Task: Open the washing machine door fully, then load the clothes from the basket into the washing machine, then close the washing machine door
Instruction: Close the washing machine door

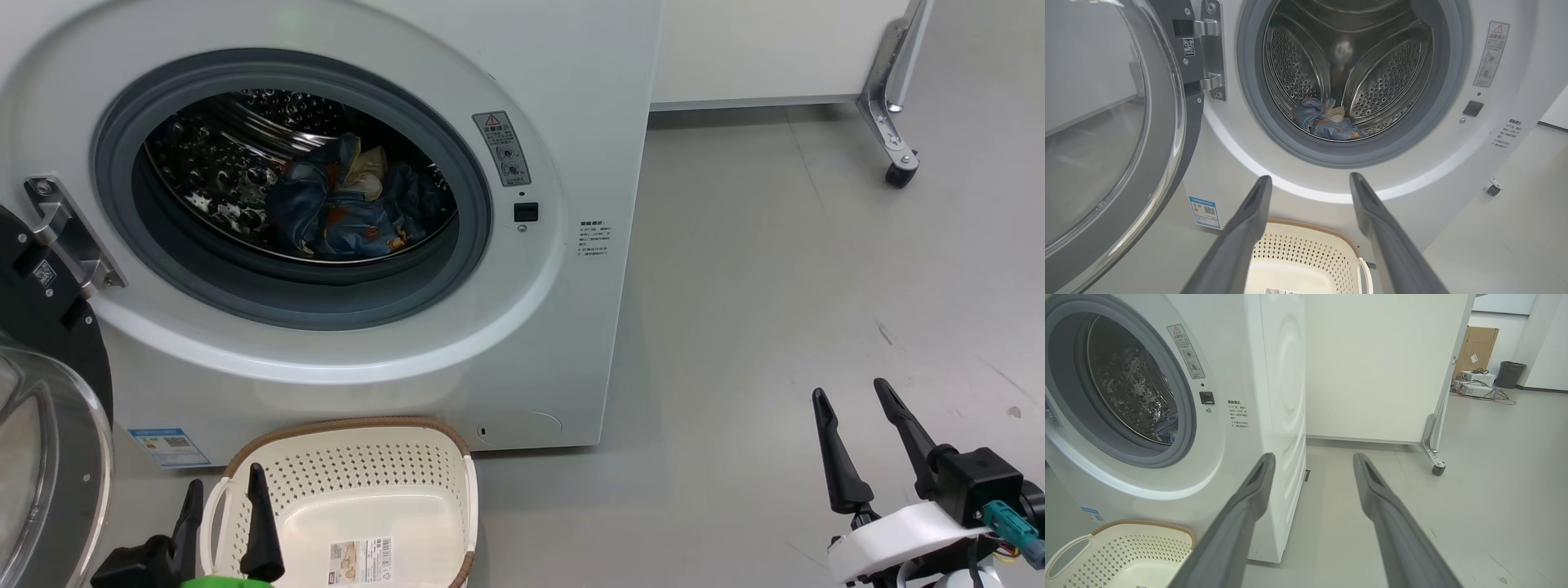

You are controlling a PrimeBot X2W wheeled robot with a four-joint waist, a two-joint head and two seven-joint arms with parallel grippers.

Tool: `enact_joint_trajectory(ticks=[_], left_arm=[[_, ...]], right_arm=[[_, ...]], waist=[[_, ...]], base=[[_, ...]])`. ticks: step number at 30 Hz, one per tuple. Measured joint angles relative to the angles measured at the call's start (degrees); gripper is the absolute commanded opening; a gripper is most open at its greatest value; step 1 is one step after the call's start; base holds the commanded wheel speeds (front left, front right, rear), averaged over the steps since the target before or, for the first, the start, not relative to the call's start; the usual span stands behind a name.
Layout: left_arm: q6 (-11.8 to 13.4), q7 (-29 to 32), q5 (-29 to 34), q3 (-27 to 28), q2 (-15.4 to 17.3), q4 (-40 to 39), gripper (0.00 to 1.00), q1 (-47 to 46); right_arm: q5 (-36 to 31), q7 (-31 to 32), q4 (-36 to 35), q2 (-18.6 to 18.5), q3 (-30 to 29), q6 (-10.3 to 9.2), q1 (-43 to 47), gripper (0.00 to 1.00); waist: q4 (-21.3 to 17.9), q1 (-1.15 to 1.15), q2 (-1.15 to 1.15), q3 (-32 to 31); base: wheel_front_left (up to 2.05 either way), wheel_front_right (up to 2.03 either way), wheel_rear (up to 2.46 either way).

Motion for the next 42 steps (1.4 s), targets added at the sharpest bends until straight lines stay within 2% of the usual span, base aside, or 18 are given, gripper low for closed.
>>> enact_joint_trajectory(ticks=[24, 42], left_arm=[[1.0, 0.0, 1.6, -0.1, 0.1, -1.1, 1.0, 0.4], [1.5, 0.0, 1.7, -0.1, 0.2, -1.3, 1.0, 0.7]], right_arm=[[0.0, 0.0, 0.7, 0.6, -0.4, 0.0, 0.9, 1.0], [0.0, 0.0, 0.7, 0.6, -0.5, 0.0, 1.0, 1.0]], waist=[[-0.3, 0.0, 0.0, 0.0], [-0.3, 0.0, 0.0, 0.6]], base=[[-0.02, 0.06, -0.04], [-0.33, 0.96, -0.63]])
